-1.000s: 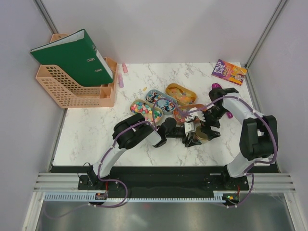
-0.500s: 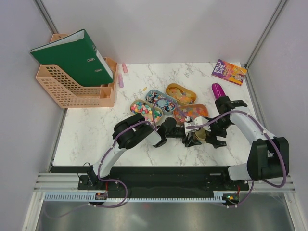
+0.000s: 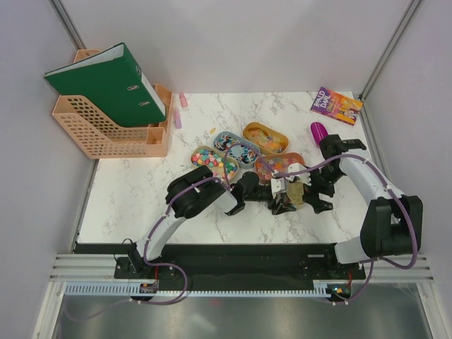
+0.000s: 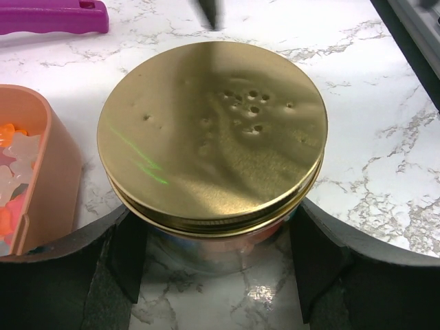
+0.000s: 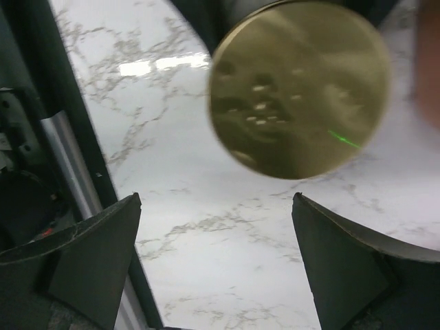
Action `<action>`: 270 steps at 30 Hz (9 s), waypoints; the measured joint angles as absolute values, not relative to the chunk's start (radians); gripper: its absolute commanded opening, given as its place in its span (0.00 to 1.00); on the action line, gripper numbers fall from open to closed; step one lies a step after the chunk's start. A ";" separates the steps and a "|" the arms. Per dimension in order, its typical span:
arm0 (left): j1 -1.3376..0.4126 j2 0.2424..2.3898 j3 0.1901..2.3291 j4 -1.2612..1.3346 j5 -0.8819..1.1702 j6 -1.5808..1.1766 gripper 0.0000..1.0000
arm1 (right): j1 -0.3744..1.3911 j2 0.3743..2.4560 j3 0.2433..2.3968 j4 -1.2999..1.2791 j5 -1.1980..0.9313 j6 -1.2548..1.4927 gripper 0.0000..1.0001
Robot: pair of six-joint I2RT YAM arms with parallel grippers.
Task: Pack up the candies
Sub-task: Screw the bottle lid onto the packing bottle.
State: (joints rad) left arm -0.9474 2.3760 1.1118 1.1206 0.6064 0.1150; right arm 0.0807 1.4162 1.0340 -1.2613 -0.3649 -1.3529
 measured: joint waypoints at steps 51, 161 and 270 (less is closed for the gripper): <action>-0.947 2.379 1.120 1.113 0.604 0.116 0.02 | 0.098 1.321 0.972 -1.296 -0.384 -1.311 0.98; -0.950 2.366 1.122 1.078 0.581 0.131 0.02 | 0.133 1.328 0.853 -0.833 -0.410 -1.010 0.98; -0.957 2.357 1.116 1.063 0.566 0.137 0.02 | 0.135 1.419 0.886 -0.799 -0.504 -1.005 0.39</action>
State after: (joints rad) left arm -0.9569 2.3573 1.1164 1.0630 0.5663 0.1371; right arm 0.1349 1.4185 0.8860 -0.7994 -0.5041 -1.0050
